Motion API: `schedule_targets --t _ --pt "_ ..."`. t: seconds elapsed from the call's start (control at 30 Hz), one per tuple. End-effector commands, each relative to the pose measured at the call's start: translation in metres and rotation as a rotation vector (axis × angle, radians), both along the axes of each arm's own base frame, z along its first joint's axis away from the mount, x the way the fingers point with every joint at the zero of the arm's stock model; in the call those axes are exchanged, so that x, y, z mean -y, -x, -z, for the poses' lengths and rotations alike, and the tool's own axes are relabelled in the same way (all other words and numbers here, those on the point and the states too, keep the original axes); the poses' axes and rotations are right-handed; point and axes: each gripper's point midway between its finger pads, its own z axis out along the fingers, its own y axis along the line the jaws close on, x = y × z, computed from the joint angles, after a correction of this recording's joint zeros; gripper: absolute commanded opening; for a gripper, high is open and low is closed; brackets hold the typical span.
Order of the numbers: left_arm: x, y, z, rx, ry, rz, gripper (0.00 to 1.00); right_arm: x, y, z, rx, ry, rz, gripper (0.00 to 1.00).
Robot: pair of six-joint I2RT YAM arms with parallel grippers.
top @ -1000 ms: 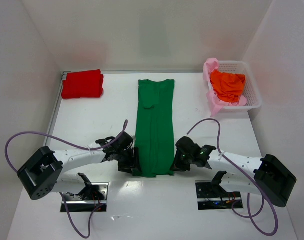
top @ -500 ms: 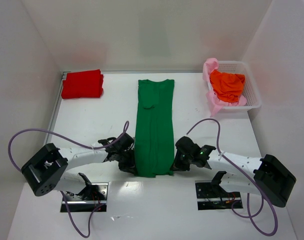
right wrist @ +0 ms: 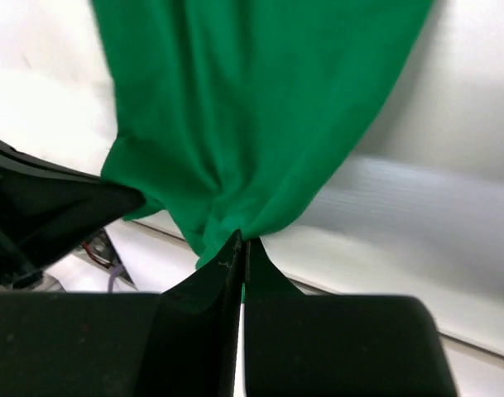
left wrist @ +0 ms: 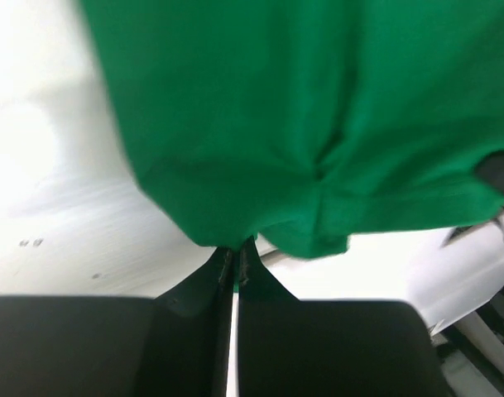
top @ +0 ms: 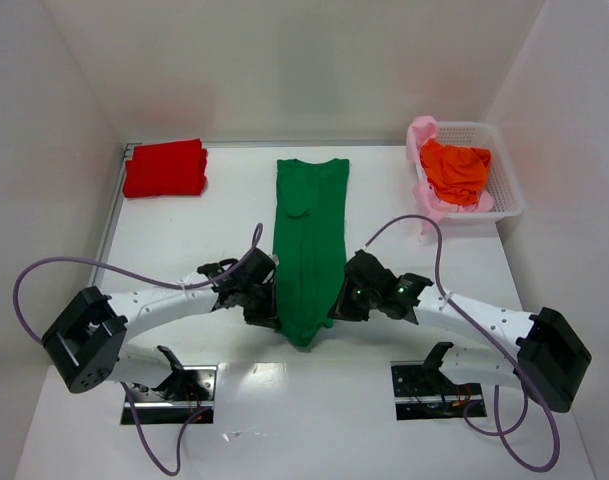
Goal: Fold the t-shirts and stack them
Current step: Fold the folded rectangular tshirt in 1/3 of the way
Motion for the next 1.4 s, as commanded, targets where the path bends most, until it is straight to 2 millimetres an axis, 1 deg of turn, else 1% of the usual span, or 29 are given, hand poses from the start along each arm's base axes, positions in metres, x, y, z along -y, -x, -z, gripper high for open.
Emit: schedule_targets --t 0.0,0.03,0.07,0.13,0.23,0.27,0.33,0.4,0.43,0.5,0.53,0.57,0.6,0.63,0.67,0.73,0.8,0.83,0.87,0.9,0.93,0.97,1.0,1.03,1.07,1.17,1.2,1.3,1.37 --pt "0.004 -0.026 -0.030 0.079 0.017 -0.001 0.00 0.002 -0.027 -0.021 0.072 0.037 0.030 0.00" --pt "0.002 -0.029 -0.030 0.086 0.014 0.001 0.00 0.004 -0.033 -0.025 0.078 0.031 0.048 0.00" --pt "0.004 -0.040 -0.041 0.124 0.021 -0.006 0.00 0.006 -0.042 -0.031 0.097 0.024 0.051 0.00" --pt "0.002 -0.055 -0.048 0.151 0.014 -0.007 0.00 0.015 -0.061 -0.040 0.118 0.014 0.085 0.00" --pt "0.009 -0.075 -0.057 0.165 0.048 0.024 0.00 0.029 -0.090 -0.054 0.161 0.016 0.118 0.00" --pt "0.013 -0.081 -0.059 0.167 0.057 0.040 0.00 0.033 -0.095 -0.051 0.155 0.025 0.124 0.00" --pt "0.018 -0.096 -0.065 0.178 0.077 0.057 0.00 0.031 -0.105 -0.053 0.157 0.006 0.120 0.00" --pt "0.018 -0.111 -0.070 0.188 0.087 0.044 0.00 0.029 -0.115 -0.057 0.178 -0.018 0.121 0.00" --pt "0.021 -0.113 -0.069 0.184 0.090 0.060 0.00 0.028 -0.121 -0.057 0.175 -0.025 0.125 0.00" --pt "0.022 -0.127 -0.076 0.195 0.110 0.052 0.00 0.023 -0.129 -0.059 0.184 -0.031 0.125 0.00" --pt "0.017 -0.136 -0.071 0.192 0.099 0.039 0.00 0.023 -0.131 -0.058 0.185 -0.023 0.117 0.00" --pt "0.016 -0.139 -0.071 0.189 0.111 0.049 0.00 0.022 -0.139 -0.055 0.185 -0.014 0.117 0.00" --pt "0.015 -0.149 -0.072 0.190 0.116 0.042 0.00 0.022 -0.143 -0.052 0.172 -0.015 0.120 0.00" --pt "0.013 -0.154 -0.070 0.187 0.110 0.040 0.00 0.020 -0.147 -0.052 0.180 -0.013 0.113 0.00" --pt "0.015 -0.156 -0.071 0.188 0.118 0.051 0.00 0.020 -0.155 -0.051 0.183 -0.014 0.112 0.00" --pt "0.011 -0.169 -0.069 0.189 0.107 0.048 0.00 0.023 -0.168 -0.050 0.184 -0.007 0.127 0.00" --pt "0.008 -0.182 -0.069 0.194 0.105 0.038 0.00 0.021 -0.181 -0.054 0.195 -0.007 0.132 0.00" --pt "0.007 -0.186 -0.068 0.194 0.104 0.047 0.00 0.022 -0.189 -0.050 0.193 -0.001 0.137 0.00" --pt "0.008 -0.188 -0.065 0.189 0.102 0.048 0.00 0.026 -0.195 -0.049 0.196 0.006 0.145 0.00" --pt "0.005 -0.191 -0.057 0.171 0.089 0.047 0.00 0.029 -0.201 -0.050 0.203 0.004 0.158 0.00" --pt "0.006 -0.192 -0.055 0.162 0.091 0.050 0.00 0.029 -0.204 -0.044 0.193 0.009 0.159 0.00" --pt "0.005 -0.196 -0.054 0.165 0.091 0.051 0.00 0.031 -0.208 -0.041 0.188 0.012 0.168 0.00" --pt "0.002 -0.200 -0.048 0.154 0.084 0.045 0.00 0.033 -0.212 -0.040 0.187 0.008 0.175 0.00" --pt "0.003 -0.203 -0.043 0.146 0.082 0.048 0.00 0.035 -0.216 -0.038 0.188 0.007 0.177 0.00" --pt "0.004 -0.207 -0.042 0.144 0.089 0.052 0.00 0.036 -0.219 -0.034 0.185 0.012 0.178 0.00" --pt "0.004 -0.211 -0.031 0.120 0.080 0.056 0.00 0.036 -0.229 -0.033 0.193 0.009 0.187 0.00" --pt "0.000 -0.214 -0.031 0.120 0.080 0.046 0.00 0.036 -0.229 -0.029 0.185 0.013 0.187 0.00" --pt "-0.004 -0.222 -0.023 0.113 0.071 0.037 0.00 0.035 -0.239 -0.027 0.179 0.008 0.190 0.00" --pt "-0.006 -0.231 -0.027 0.127 0.076 0.026 0.00 0.033 -0.244 -0.027 0.186 0.013 0.182 0.00"
